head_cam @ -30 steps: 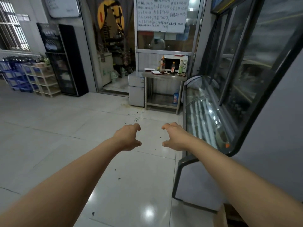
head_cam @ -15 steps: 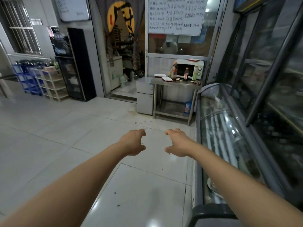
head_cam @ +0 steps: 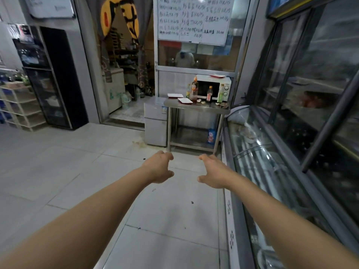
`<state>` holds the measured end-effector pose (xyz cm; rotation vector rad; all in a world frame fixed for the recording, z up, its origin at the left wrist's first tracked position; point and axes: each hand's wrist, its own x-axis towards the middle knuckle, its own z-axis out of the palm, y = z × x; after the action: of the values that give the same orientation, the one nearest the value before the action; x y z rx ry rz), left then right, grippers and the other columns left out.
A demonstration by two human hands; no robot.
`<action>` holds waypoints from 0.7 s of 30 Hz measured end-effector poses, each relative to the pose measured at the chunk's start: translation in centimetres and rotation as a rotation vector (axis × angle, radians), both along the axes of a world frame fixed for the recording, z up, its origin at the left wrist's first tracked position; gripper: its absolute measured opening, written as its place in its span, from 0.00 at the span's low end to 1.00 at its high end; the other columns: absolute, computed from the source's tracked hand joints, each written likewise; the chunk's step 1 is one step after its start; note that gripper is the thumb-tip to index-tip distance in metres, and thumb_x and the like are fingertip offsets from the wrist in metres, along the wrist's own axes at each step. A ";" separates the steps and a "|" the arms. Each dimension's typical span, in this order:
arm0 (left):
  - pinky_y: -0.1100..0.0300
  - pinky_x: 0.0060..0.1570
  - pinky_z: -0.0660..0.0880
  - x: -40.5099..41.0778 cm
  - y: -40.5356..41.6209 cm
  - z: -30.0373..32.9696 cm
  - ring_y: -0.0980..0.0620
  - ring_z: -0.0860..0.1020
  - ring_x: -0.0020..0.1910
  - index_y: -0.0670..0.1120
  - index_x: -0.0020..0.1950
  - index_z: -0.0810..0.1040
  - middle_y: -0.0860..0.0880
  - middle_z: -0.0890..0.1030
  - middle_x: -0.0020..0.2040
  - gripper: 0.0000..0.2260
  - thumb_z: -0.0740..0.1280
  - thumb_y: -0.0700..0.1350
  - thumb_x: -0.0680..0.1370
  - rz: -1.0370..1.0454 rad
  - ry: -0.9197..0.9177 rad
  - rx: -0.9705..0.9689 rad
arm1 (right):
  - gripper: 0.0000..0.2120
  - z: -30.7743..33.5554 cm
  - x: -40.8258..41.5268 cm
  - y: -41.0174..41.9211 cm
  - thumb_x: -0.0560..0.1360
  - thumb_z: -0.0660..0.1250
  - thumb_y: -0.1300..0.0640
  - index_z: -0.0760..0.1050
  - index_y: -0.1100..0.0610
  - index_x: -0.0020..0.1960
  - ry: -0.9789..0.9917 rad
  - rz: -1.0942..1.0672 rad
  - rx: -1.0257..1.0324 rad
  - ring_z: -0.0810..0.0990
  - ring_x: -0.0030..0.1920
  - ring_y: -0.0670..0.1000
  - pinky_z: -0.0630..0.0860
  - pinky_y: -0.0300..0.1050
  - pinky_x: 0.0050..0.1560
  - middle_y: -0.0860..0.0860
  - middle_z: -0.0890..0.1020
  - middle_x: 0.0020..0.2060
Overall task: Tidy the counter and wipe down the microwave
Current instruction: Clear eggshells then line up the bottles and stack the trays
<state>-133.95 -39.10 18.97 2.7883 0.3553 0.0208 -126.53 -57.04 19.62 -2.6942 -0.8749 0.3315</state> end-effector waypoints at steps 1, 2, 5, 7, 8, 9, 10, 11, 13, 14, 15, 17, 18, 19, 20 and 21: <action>0.54 0.63 0.69 1.8 1.4 0.1 0.45 0.70 0.65 0.47 0.70 0.65 0.45 0.69 0.68 0.24 0.68 0.48 0.76 -0.016 0.002 0.001 | 0.36 0.1 1.5 1.2 0.75 0.68 0.51 0.52 0.52 0.76 0.002 -0.015 -0.004 0.58 0.73 0.56 0.63 0.51 0.69 0.54 0.57 0.74; 0.55 0.62 0.68 3.6 2.7 0.3 0.45 0.70 0.65 0.47 0.70 0.65 0.45 0.69 0.68 0.24 0.68 0.48 0.76 -0.033 0.005 0.003 | 0.36 0.2 2.9 2.3 0.75 0.68 0.51 0.52 0.52 0.76 0.005 -0.033 -0.005 0.58 0.73 0.56 0.63 0.52 0.70 0.54 0.57 0.74; 0.55 0.62 0.68 8.8 6.3 1.0 0.45 0.70 0.65 0.46 0.70 0.66 0.45 0.69 0.69 0.24 0.68 0.48 0.76 -0.081 0.005 0.023 | 0.35 0.5 7.1 5.4 0.75 0.68 0.52 0.53 0.53 0.75 0.004 -0.075 0.018 0.58 0.73 0.56 0.63 0.51 0.70 0.54 0.58 0.74; 0.54 0.63 0.68 11.8 8.3 1.3 0.45 0.70 0.66 0.46 0.70 0.65 0.45 0.69 0.69 0.25 0.68 0.49 0.75 -0.100 0.000 0.030 | 0.35 0.8 9.7 7.2 0.75 0.68 0.52 0.53 0.54 0.76 0.013 -0.094 0.020 0.58 0.73 0.56 0.63 0.51 0.71 0.55 0.57 0.74; 0.55 0.62 0.68 13.2 9.1 1.4 0.45 0.70 0.66 0.46 0.70 0.65 0.45 0.69 0.70 0.25 0.68 0.49 0.75 -0.112 -0.001 0.032 | 0.35 1.0 10.9 7.9 0.75 0.67 0.52 0.53 0.54 0.76 0.018 -0.103 0.014 0.59 0.73 0.57 0.63 0.51 0.71 0.55 0.57 0.74; 0.55 0.61 0.68 14.6 9.8 1.4 0.45 0.70 0.65 0.47 0.70 0.65 0.45 0.69 0.69 0.25 0.68 0.49 0.75 -0.125 -0.003 0.035 | 0.35 1.2 12.2 8.6 0.75 0.67 0.52 0.53 0.54 0.76 0.022 -0.110 0.008 0.59 0.73 0.57 0.63 0.51 0.71 0.56 0.57 0.74; 0.56 0.60 0.68 16.1 10.4 1.4 0.45 0.71 0.65 0.47 0.70 0.65 0.45 0.70 0.69 0.25 0.68 0.49 0.75 -0.139 -0.005 0.041 | 0.35 1.3 13.5 9.3 0.75 0.67 0.52 0.53 0.54 0.76 0.024 -0.118 0.006 0.60 0.72 0.57 0.63 0.51 0.70 0.56 0.57 0.74; 0.57 0.58 0.68 17.6 11.0 1.4 0.45 0.71 0.64 0.48 0.70 0.65 0.46 0.70 0.69 0.25 0.68 0.49 0.75 -0.148 -0.007 0.043 | 0.35 1.4 15.0 9.9 0.75 0.67 0.52 0.53 0.54 0.76 0.027 -0.128 0.008 0.62 0.72 0.57 0.64 0.52 0.70 0.56 0.58 0.73; 0.57 0.57 0.68 20.7 12.1 1.1 0.46 0.72 0.63 0.48 0.69 0.66 0.46 0.70 0.68 0.24 0.68 0.50 0.75 -0.153 -0.007 0.041 | 0.34 1.4 18.0 11.2 0.75 0.67 0.53 0.54 0.54 0.75 0.034 -0.147 0.018 0.64 0.70 0.57 0.66 0.52 0.68 0.56 0.60 0.71; 0.57 0.57 0.68 22.3 12.7 1.0 0.46 0.71 0.63 0.48 0.69 0.66 0.46 0.70 0.68 0.24 0.68 0.50 0.75 -0.155 -0.006 0.040 | 0.34 1.3 19.6 11.9 0.75 0.68 0.53 0.54 0.54 0.75 0.032 -0.150 0.019 0.65 0.70 0.57 0.67 0.52 0.68 0.56 0.60 0.71; 0.56 0.58 0.68 24.0 13.2 0.8 0.46 0.71 0.63 0.48 0.68 0.66 0.45 0.70 0.68 0.23 0.68 0.50 0.75 -0.159 -0.004 0.039 | 0.34 1.2 21.3 12.5 0.75 0.68 0.53 0.54 0.54 0.75 0.025 -0.148 0.015 0.64 0.70 0.57 0.66 0.52 0.68 0.56 0.60 0.71; 0.55 0.59 0.69 27.5 14.4 0.6 0.45 0.71 0.63 0.48 0.68 0.66 0.45 0.70 0.67 0.24 0.68 0.49 0.75 -0.162 0.002 0.036 | 0.34 1.0 25.0 13.7 0.75 0.68 0.52 0.54 0.55 0.75 0.011 -0.133 0.009 0.63 0.70 0.57 0.65 0.52 0.69 0.56 0.60 0.72; 0.54 0.60 0.70 29.4 15.0 0.6 0.45 0.71 0.63 0.48 0.68 0.66 0.45 0.70 0.67 0.24 0.69 0.49 0.75 -0.160 0.005 0.035 | 0.34 1.0 27.0 14.2 0.75 0.68 0.52 0.54 0.54 0.75 0.006 -0.125 0.011 0.62 0.71 0.57 0.65 0.52 0.69 0.56 0.60 0.72; 0.54 0.60 0.70 31.3 15.5 0.6 0.45 0.71 0.63 0.49 0.69 0.66 0.45 0.70 0.67 0.24 0.69 0.49 0.75 -0.156 0.008 0.035 | 0.34 0.9 29.1 14.7 0.75 0.68 0.52 0.54 0.54 0.75 0.004 -0.119 0.014 0.62 0.71 0.57 0.65 0.52 0.69 0.55 0.59 0.72; 0.53 0.61 0.70 33.3 16.1 0.6 0.45 0.71 0.63 0.49 0.69 0.66 0.45 0.69 0.67 0.24 0.69 0.49 0.75 -0.149 0.007 0.031 | 0.34 0.9 31.2 15.2 0.75 0.68 0.52 0.54 0.54 0.75 0.001 -0.114 0.017 0.62 0.71 0.57 0.65 0.52 0.69 0.55 0.59 0.73; 0.53 0.61 0.70 35.3 16.6 0.7 0.45 0.71 0.63 0.49 0.69 0.65 0.45 0.69 0.67 0.25 0.69 0.49 0.75 -0.142 0.004 0.026 | 0.34 1.0 33.4 15.7 0.75 0.67 0.52 0.54 0.53 0.75 -0.002 -0.110 0.022 0.61 0.72 0.57 0.65 0.52 0.69 0.54 0.58 0.73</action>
<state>-98.61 -22.53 19.67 2.8322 0.1583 -0.0144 -93.09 -41.33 20.61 -2.7101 -0.7231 0.2929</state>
